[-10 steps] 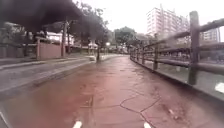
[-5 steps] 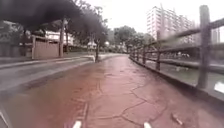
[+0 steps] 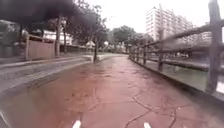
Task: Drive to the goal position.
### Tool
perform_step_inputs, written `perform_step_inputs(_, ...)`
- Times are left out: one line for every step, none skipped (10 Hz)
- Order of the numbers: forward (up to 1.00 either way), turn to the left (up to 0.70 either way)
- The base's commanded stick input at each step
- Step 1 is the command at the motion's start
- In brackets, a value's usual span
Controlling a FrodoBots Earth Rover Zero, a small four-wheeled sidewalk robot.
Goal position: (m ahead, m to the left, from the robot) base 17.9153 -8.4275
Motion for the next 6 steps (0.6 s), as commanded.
perform_step_inputs(0.5,0.0)
perform_step_inputs(0.5,0.0)
perform_step_inputs(0.5,0.0)
perform_step_inputs(0.5,0.0)
perform_step_inputs(0.5,0.0)
perform_step_inputs(0.5,0.0)
